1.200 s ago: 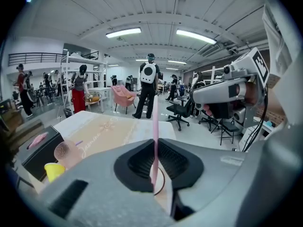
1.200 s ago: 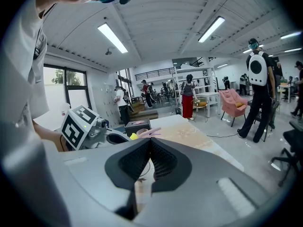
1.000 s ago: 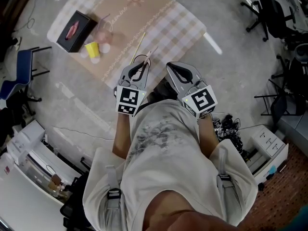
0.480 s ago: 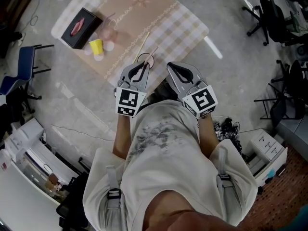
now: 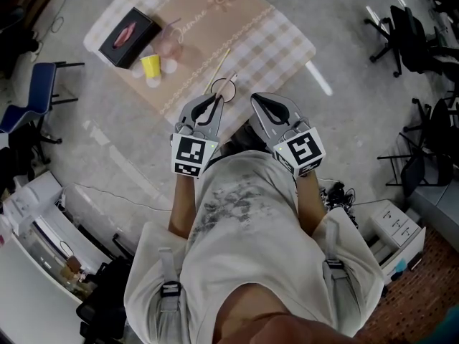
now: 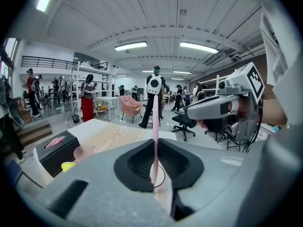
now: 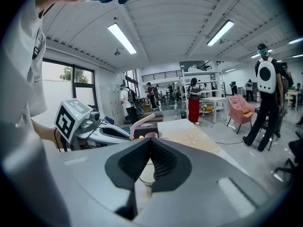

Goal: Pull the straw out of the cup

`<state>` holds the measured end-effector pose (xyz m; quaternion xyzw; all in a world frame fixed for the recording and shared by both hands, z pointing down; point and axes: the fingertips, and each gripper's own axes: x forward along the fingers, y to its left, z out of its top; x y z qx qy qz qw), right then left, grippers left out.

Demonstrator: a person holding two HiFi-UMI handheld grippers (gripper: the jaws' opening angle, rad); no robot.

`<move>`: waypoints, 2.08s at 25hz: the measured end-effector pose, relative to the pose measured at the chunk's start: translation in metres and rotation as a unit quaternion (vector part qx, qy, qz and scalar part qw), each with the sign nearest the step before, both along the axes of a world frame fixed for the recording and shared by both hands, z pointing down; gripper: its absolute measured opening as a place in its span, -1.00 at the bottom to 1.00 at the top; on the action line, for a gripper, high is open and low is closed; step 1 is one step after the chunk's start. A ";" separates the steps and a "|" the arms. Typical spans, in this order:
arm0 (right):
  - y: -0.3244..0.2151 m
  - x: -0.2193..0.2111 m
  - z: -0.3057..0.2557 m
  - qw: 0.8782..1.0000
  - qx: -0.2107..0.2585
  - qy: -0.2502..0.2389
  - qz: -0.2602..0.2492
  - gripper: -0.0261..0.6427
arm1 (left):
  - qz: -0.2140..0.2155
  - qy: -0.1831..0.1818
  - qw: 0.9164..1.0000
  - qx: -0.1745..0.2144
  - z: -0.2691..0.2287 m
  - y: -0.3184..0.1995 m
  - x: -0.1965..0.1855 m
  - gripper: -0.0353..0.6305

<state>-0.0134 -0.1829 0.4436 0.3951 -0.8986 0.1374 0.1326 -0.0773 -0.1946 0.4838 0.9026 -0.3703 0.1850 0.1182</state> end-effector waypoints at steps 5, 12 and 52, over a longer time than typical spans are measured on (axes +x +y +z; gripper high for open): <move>0.002 -0.005 -0.003 1.000 0.005 0.001 -0.006 -0.89 | -0.008 0.010 1.000 0.001 -0.004 0.006 -0.008 -0.80; 0.006 -0.016 -0.005 1.000 0.011 0.000 -0.019 -0.89 | -0.021 0.009 1.000 0.007 -0.007 0.012 -0.021 -0.81; 0.039 -0.041 0.006 0.998 -0.001 -0.019 -0.061 -0.90 | -0.072 0.056 0.995 0.032 -0.029 0.059 -0.059 -0.81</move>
